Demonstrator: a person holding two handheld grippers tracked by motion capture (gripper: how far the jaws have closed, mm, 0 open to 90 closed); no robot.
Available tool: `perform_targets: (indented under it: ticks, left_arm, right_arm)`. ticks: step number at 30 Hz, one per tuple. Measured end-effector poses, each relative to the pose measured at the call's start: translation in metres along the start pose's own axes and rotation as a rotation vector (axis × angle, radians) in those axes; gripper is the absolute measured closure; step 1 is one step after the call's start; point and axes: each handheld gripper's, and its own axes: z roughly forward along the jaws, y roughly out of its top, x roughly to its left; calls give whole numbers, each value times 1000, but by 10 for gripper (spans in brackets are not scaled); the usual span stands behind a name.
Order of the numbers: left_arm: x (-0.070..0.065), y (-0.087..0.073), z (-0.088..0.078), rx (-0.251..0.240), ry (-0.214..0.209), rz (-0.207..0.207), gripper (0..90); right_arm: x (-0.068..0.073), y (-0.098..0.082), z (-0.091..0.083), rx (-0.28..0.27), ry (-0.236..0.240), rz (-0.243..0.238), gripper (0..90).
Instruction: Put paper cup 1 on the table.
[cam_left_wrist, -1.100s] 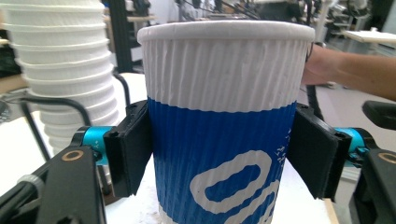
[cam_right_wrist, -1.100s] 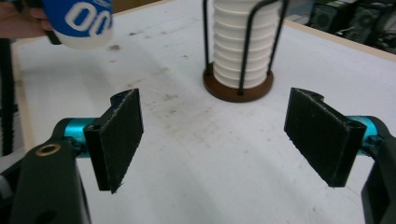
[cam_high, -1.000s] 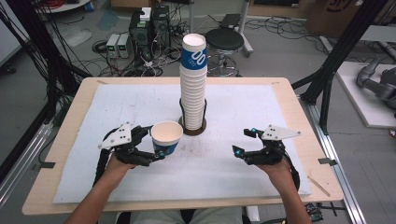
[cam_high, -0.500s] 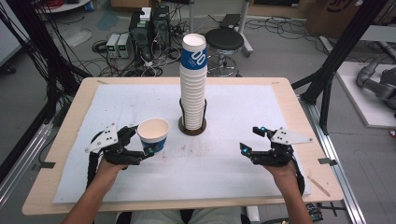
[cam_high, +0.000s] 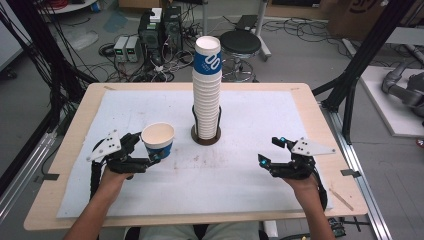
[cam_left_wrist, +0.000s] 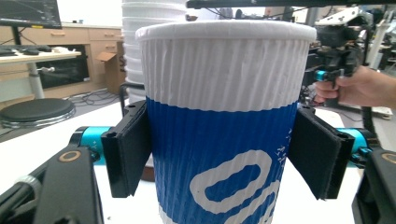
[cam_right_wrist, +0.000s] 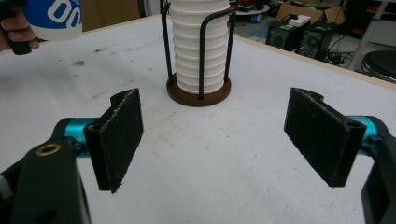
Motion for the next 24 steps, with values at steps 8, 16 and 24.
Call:
perform_targets:
  ticks: [8, 16, 24]
  left_arm:
    - [28, -12, -5, 13, 99, -39, 268]
    - [48, -25, -2, 18, 152, -62, 269]
    - [61, -33, -6, 86, 223, -82, 269]
  right_arm:
    - [1, -2, -3, 7, 4, -8, 202]
    - [2, -2, -1, 15, 9, -8, 202]
    - [1, -2, -1, 11, 12, -5, 202]
